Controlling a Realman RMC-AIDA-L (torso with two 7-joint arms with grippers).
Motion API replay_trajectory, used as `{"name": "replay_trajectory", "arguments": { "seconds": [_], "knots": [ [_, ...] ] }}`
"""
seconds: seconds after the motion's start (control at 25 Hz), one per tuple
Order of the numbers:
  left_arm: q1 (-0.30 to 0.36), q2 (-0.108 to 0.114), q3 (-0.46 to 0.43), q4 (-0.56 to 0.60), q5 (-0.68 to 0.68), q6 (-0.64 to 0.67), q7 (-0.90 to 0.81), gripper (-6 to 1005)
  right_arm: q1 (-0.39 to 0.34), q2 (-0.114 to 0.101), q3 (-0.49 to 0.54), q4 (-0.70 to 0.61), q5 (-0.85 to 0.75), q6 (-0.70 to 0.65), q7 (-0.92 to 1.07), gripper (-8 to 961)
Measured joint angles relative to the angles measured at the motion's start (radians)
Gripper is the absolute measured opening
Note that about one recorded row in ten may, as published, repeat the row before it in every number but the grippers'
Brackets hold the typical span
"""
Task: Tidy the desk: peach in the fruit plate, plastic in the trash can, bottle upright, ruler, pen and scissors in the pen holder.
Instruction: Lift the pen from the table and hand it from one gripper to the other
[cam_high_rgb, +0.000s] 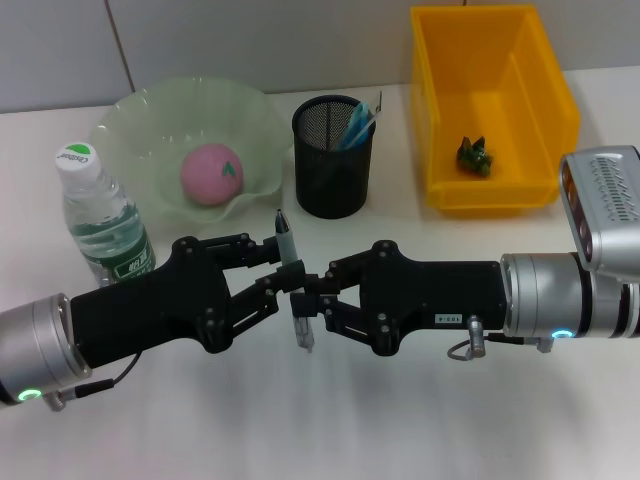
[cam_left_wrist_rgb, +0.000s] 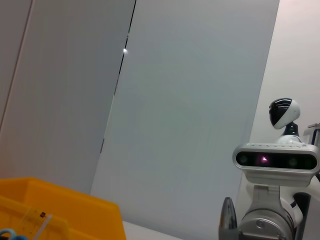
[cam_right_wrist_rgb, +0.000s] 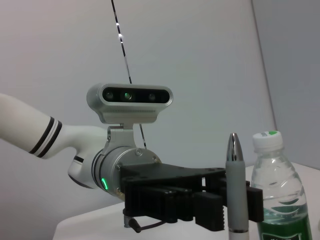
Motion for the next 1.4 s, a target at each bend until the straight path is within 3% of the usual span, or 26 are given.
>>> {"name": "replay_trajectory", "arguments": {
  "seconds": [0.12,0.6,1.04,1.4],
  "knots": [
    [-0.005,0.0,0.002,0.0,0.003,-0.007,0.0,337,0.0,0.0,0.0,0.0,0.0,0.0,0.0,128],
    [-0.012,0.0,0.016,0.0,-0.001,-0.017,0.001,319,0.0,0.0,0.0,0.0,-0.002,0.0,0.006,155],
    [-0.013,0.0,0.015,0.002,-0.001,-0.018,0.0,146,0.0,-0.001,0.0,-0.002,-0.003,-0.003,0.008,179],
    [-0.019,0.0,0.015,0.001,-0.001,-0.018,0.0,149,-0.004,-0.001,0.0,-0.002,0.003,-0.008,0.028,199]
  ]
}}
